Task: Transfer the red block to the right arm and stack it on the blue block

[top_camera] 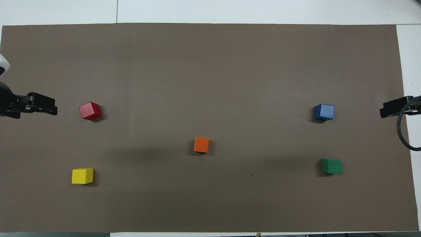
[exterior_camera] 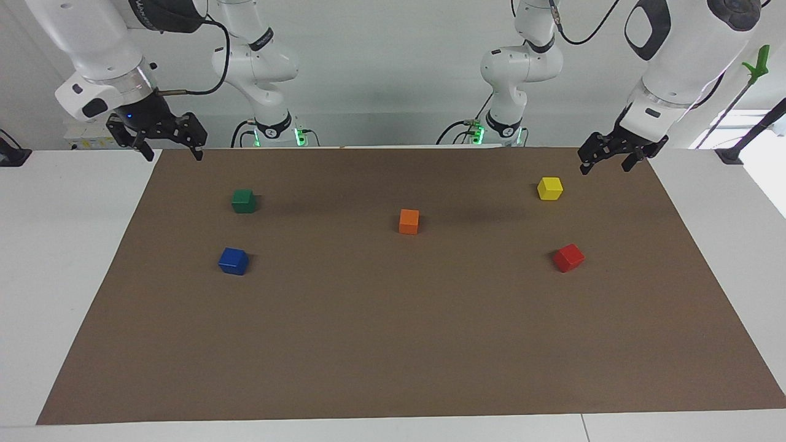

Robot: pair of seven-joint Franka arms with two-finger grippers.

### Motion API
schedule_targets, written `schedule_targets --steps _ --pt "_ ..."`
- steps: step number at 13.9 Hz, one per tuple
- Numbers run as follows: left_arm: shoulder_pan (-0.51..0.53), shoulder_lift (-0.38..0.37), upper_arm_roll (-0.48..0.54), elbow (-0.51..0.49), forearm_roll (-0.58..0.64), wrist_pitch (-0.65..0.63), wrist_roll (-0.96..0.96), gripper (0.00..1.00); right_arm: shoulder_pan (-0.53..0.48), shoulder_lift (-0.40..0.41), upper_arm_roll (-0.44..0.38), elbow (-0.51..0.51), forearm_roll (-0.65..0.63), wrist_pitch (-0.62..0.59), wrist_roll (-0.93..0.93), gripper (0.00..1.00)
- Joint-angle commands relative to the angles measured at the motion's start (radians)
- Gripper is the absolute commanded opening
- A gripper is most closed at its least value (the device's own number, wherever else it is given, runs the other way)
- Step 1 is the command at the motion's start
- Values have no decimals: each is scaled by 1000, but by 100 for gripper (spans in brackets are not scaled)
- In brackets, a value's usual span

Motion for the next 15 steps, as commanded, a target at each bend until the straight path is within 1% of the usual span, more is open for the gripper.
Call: schedule_targets --steps 1,2,5,7,9,10,12,13,14,15 --pt "11 1 4 -24 -2 70 -7 100 -14 -27 9 -42 26 0 -12 100" --pt "11 7 4 -65 -1 117 -5 100 -17 -45 8 -72 67 11 -14 100" --pt "8 60 2 -180 41 274 -7 100 -49 -120 6 -236 217 104 -15 100" --pt "11 109 8 -249 41 425 -10 100 -74 -125 6 -272 329 114 -46 100" --pt "11 168 8 -313 41 586 -28 100 -101 -125 6 -316 458 117 -118 100" --pt "11 182 17 -344 41 649 -31 100 -123 -127 6 -339 538 117 -162 100" --pt "11 203 39 -398 41 742 -31 100 -158 -133 6 -388 690 114 -263 100" --pt "10 218 39 -422 41 787 -36 100 -179 -140 6 -432 777 114 -309 100" --pt "10 234 39 -438 41 827 -68 100 -192 -142 6 -482 864 115 -364 100" --pt "10 246 38 -438 41 841 -129 100 -206 -139 6 -528 950 116 -444 100"
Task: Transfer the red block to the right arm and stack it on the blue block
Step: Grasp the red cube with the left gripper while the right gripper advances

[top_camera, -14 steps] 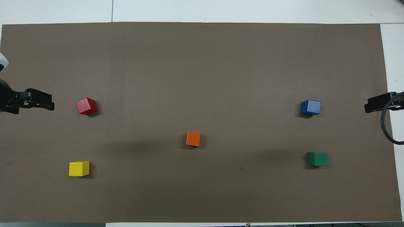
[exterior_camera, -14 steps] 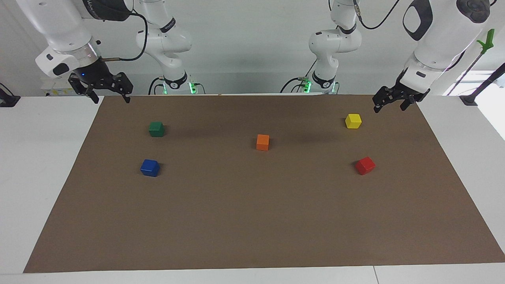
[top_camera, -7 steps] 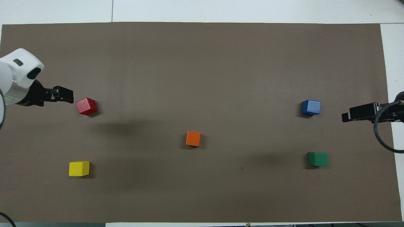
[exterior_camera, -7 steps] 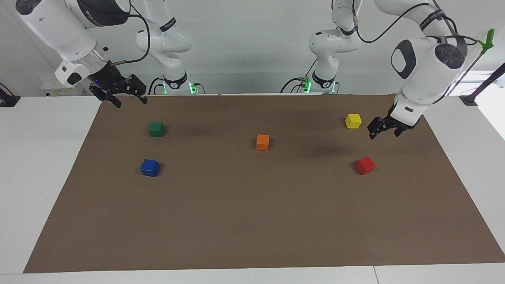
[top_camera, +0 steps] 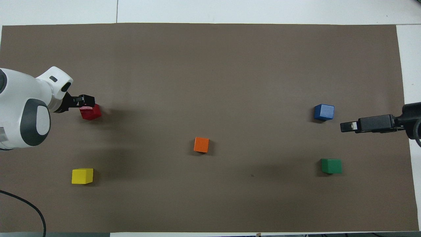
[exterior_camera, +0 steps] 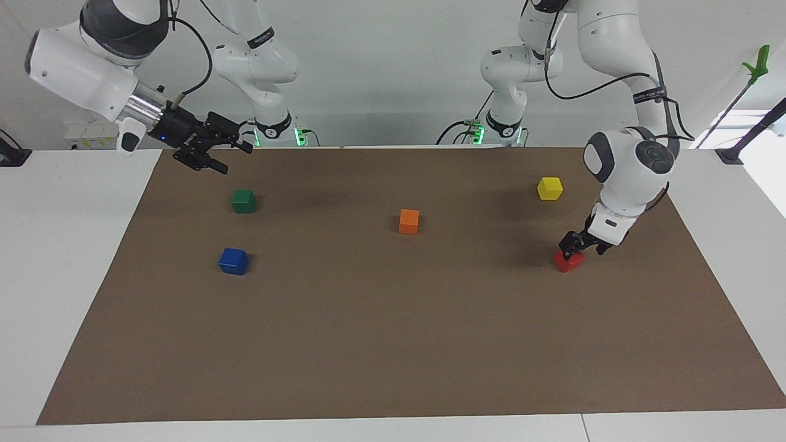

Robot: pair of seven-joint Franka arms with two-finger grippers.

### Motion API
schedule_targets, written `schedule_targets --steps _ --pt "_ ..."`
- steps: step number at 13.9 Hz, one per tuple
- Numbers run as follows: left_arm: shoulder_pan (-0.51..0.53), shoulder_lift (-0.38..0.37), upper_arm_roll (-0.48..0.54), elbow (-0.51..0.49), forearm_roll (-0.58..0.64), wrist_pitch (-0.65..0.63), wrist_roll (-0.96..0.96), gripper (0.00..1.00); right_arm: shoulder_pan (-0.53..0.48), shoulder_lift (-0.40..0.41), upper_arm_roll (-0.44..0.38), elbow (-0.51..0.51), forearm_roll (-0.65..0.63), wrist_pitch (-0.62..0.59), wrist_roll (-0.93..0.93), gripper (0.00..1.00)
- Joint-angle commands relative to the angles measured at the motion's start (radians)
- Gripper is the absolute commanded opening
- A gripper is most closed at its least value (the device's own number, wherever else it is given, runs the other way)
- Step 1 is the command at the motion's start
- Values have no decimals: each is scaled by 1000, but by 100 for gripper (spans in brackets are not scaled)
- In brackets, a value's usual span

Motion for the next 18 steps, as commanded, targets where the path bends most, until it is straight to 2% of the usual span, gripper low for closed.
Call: schedule_targets --steps 1,4,5,6,7,9,10,12,15,18 --pt "-2 13 -1 -33 16 62 -117 100 -47 -31 8 -164 211 28 -202 100" --pt "-3 26 -1 -33 16 64 -128 100 -37 -27 9 -237 361 14 -281 100" --pt "-3 31 -1 -33 16 67 -129 81 -29 -20 9 -261 409 8 -310 100" --pt "-5 31 -1 -31 16 58 -152 37 -8 -11 11 -287 470 3 -352 100" --pt "-11 28 -3 -19 15 24 -218 0 21 -5 11 -309 522 0 -383 100" --pt "-38 17 -7 57 9 -118 -359 0 66 10 9 -349 639 -41 -420 100" --pt "-46 -12 -11 79 -9 -210 -385 0 92 13 11 -369 703 -64 -419 100" --pt "-86 -65 -18 125 -150 -341 -468 0 143 16 11 -396 803 -90 -417 100" --pt "-156 -145 -38 194 -281 -476 -823 0 215 33 11 -429 944 -127 -417 100" --pt "-242 -269 -78 190 -368 -551 -1162 0 220 110 11 -435 978 -233 -457 100"
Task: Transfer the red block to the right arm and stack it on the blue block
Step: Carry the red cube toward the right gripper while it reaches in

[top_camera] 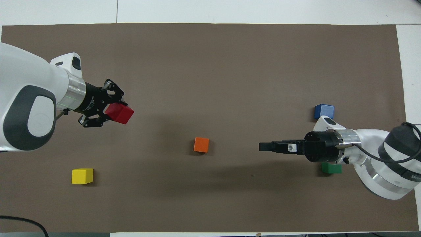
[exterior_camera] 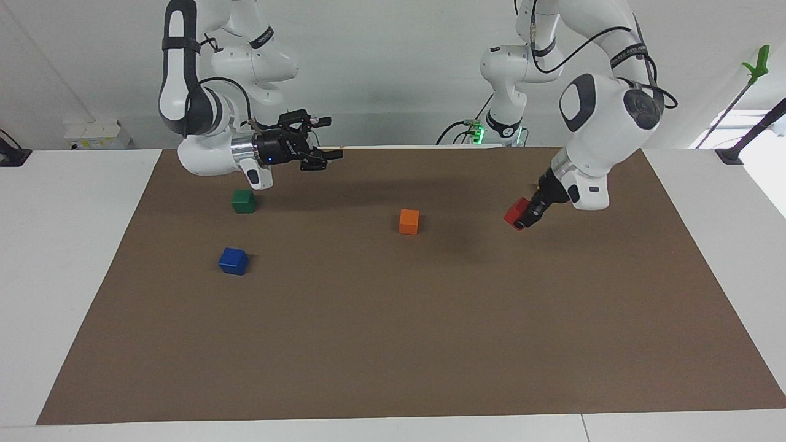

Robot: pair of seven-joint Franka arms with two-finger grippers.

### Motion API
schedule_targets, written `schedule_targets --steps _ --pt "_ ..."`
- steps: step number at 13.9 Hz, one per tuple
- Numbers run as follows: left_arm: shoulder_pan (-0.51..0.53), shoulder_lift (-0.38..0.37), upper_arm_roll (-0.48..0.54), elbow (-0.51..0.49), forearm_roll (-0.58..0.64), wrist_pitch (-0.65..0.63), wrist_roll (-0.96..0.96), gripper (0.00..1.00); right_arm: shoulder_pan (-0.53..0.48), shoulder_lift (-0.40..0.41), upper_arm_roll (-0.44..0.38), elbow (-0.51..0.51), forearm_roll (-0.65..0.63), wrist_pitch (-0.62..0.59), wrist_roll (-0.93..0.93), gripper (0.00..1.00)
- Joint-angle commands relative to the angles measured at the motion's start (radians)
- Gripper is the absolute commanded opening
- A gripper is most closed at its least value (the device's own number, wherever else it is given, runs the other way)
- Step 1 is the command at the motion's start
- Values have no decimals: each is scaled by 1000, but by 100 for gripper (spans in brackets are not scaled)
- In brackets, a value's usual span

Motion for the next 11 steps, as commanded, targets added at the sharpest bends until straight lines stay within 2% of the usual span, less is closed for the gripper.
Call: schedule_targets --steps 1,3,5,8,11 --pt "-95 -113 -18 -21 -51 -94 -253 0 -5 117 -4 -12 39 -136 -110 100" --pt "-135 -157 -24 -24 -103 -114 -406 0 21 219 -4 -12 77 -248 -199 100" --pt "-137 -167 -24 -28 -284 -88 -597 0 51 262 -4 -12 126 -319 -216 100" --pt "-198 -178 -41 -54 -336 -6 -811 0 121 326 -3 -12 224 -374 -256 100" --pt "-319 -181 -45 -79 -335 123 -1003 0 181 391 -3 -10 290 -446 -314 100"
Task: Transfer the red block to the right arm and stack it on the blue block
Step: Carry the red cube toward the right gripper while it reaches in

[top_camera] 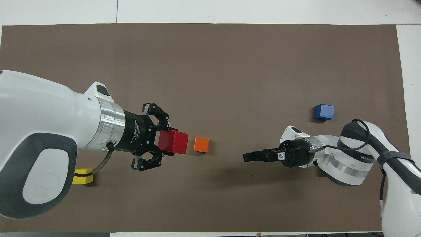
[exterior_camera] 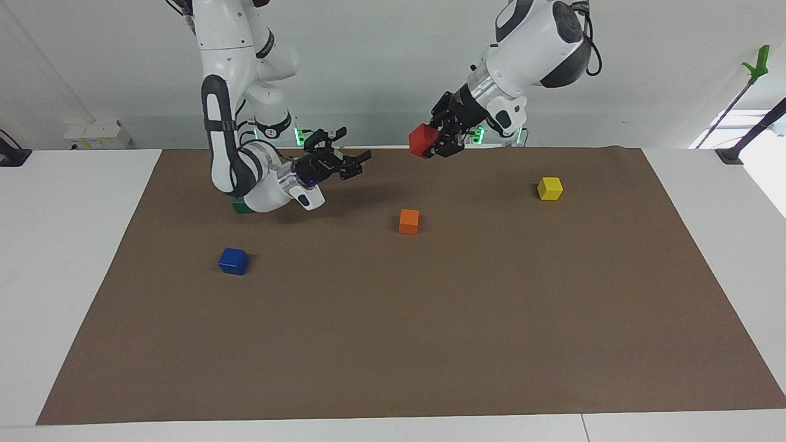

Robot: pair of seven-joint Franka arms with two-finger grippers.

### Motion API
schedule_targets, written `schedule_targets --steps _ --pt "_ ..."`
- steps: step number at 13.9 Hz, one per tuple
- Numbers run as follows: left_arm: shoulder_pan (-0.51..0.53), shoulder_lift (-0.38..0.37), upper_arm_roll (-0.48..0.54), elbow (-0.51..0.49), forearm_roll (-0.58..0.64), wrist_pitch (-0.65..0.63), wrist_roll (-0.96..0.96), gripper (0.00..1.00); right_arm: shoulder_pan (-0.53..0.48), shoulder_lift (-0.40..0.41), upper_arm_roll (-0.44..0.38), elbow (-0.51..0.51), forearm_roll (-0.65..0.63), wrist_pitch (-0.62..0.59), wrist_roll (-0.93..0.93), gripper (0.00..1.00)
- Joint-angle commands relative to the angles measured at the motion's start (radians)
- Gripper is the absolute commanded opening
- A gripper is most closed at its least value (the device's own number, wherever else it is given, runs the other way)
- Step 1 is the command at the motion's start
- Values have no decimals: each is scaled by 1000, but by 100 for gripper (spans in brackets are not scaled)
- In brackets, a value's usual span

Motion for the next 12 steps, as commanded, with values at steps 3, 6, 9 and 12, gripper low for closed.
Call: schedule_targets --steps 3,6,9,12 --pt "-168 -46 8 -90 -20 184 -175 0 79 132 4 11 107 -169 -64 100" --pt "-169 -68 7 -137 -18 201 -168 0 93 155 30 11 129 -223 -70 100" --pt "-175 -73 7 -147 -18 208 -168 0 94 152 70 11 187 -223 -71 100" --pt "-188 -99 5 -196 -18 228 -168 0 94 147 122 6 232 -220 -71 100"
